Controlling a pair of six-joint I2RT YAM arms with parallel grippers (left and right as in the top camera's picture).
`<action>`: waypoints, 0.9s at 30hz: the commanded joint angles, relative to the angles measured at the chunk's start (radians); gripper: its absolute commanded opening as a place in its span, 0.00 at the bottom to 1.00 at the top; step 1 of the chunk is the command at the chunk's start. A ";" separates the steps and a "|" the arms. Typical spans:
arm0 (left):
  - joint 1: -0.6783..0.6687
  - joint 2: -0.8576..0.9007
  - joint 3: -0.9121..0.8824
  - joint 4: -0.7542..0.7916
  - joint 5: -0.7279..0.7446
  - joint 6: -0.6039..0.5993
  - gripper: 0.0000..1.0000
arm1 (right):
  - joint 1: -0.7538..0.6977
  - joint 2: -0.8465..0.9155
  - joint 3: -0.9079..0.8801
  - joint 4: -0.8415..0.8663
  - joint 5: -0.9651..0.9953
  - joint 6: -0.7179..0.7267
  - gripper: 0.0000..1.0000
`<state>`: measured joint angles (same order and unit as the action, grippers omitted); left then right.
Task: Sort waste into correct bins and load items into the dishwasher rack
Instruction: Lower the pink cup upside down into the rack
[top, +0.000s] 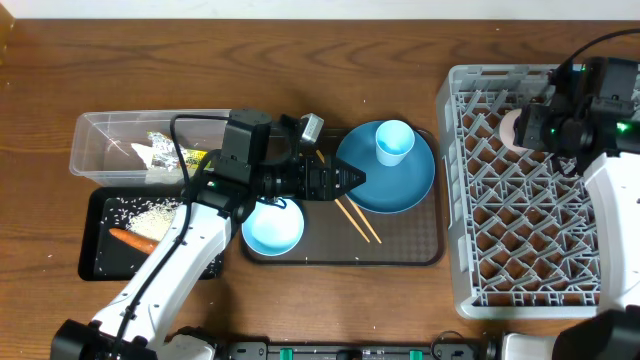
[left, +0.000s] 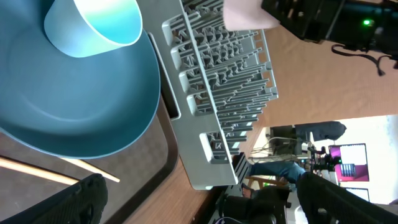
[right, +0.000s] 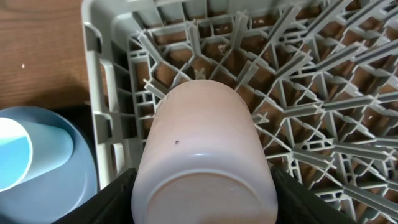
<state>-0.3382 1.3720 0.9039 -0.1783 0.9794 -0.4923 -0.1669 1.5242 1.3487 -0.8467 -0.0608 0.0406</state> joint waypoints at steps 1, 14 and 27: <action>0.003 0.000 -0.006 -0.001 -0.006 0.017 1.00 | -0.011 0.046 -0.010 0.005 0.013 -0.013 0.15; 0.003 0.000 -0.006 -0.001 -0.005 0.017 0.98 | -0.010 0.189 -0.010 0.015 0.012 -0.013 0.37; 0.003 0.000 -0.006 -0.001 -0.006 0.017 0.98 | -0.010 0.137 -0.001 0.003 -0.010 -0.012 0.99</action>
<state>-0.3382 1.3720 0.9039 -0.1783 0.9794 -0.4923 -0.1669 1.7096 1.3449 -0.8379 -0.0536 0.0330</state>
